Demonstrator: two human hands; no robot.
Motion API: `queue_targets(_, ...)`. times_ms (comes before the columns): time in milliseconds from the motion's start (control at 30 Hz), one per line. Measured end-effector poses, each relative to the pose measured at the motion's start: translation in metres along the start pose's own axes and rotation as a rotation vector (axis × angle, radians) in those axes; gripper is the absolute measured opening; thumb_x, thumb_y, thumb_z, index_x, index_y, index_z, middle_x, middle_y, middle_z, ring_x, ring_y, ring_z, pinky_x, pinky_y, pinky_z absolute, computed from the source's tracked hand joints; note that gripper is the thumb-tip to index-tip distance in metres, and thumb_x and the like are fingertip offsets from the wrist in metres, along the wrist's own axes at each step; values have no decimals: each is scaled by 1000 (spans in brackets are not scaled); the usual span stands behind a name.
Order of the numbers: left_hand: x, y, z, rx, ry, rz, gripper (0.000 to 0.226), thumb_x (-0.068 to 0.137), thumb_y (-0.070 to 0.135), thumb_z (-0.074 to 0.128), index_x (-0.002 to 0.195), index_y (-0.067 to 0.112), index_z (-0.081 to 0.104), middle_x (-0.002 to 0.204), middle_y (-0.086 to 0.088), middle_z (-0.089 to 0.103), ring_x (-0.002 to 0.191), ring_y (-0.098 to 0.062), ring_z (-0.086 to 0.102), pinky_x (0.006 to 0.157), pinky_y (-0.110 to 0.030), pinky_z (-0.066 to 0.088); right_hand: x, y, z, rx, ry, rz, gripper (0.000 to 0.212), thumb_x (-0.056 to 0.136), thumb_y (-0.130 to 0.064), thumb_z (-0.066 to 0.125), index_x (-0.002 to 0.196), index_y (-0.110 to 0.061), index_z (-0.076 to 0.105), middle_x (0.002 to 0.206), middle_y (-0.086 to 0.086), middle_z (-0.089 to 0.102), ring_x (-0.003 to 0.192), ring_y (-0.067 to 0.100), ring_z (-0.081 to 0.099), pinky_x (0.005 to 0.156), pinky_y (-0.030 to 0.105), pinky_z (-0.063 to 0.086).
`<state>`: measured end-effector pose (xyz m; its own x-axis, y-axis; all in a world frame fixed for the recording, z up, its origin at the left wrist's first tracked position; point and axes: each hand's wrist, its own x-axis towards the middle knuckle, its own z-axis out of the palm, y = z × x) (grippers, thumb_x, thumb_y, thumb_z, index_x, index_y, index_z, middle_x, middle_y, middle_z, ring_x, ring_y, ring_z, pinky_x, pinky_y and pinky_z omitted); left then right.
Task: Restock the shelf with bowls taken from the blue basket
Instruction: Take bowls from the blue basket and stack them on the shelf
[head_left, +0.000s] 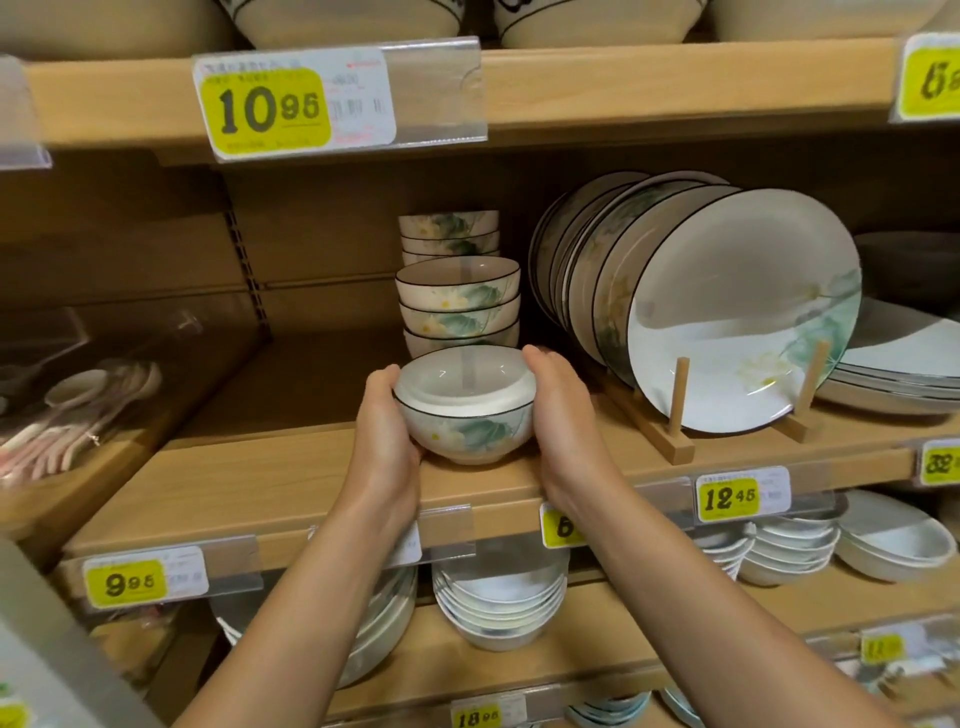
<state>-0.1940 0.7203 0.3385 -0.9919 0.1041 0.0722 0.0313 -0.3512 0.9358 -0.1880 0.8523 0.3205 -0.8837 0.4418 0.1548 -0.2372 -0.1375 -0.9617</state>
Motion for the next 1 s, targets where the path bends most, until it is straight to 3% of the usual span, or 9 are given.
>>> queue_targets(133,-11,-11,-11,7,-45,48,40,101,34,37,99,24,75,101,3,76,101,-9,69,94,-36,50,4,-5,-4,108,35,96,39,93,-43,47,123,-22,61,119,1,66,111,18,61,100,41,47)
queue_targets(233,-12,-5,-12,50,-103,46,42,102,40,32,119,21,67,107,1,75,108,-11,67,104,-39,45,3,-3,-5,116,-2,120,43,95,-46,46,131,-24,56,122,0,65,114,17,60,105,42,44)
queue_targets(467,-18,33,0,40,-221,167,55,102,46,26,121,12,65,117,-6,72,114,-16,65,102,-39,44,-6,-47,4,143,-92,-17,51,79,-56,51,117,-24,63,108,1,72,103,16,66,91,37,53)
queue_targets(567,1,71,20,21,-182,313,50,101,40,28,108,15,72,108,-6,74,106,-17,68,96,-37,51,10,-87,19,132,-67,-156,50,76,-55,50,109,-21,65,95,-1,74,88,12,69,68,27,56)
queue_targets(633,25,92,36,41,-65,355,51,102,36,31,91,20,79,100,-2,76,96,-15,71,87,-31,56,32,-107,34,131,-23,-198,51,81,-52,49,117,-20,63,105,2,72,97,18,67,84,35,55)
queue_targets(700,59,100,47,118,99,346,44,104,28,31,117,10,70,124,-14,66,115,-25,62,98,-35,50,57,-116,48,137,9,-233,48,90,-48,47,128,-19,58,124,8,64,113,26,59,103,46,44)
queue_targets(800,91,97,56,126,121,418,50,105,26,24,147,2,34,152,-19,37,138,-33,38,114,-41,32,84,-112,61,107,51,-259,46,95,-43,43,133,-18,54,132,11,57,120,30,53,108,48,38)
queue_targets(867,105,93,59,159,145,552,49,105,38,29,147,14,38,147,-9,46,133,-27,45,111,-37,34,94,-105,66,89,63,-275,47,97,-43,40,135,-18,52,133,11,56,121,29,51,108,47,37)
queue_targets(1000,134,81,56,236,255,442,47,104,41,27,130,14,55,133,-14,57,118,-26,53,96,-29,34,110,-91,70,-38,103,-263,51,99,-47,34,138,-18,49,137,11,53,124,29,49,107,40,36)
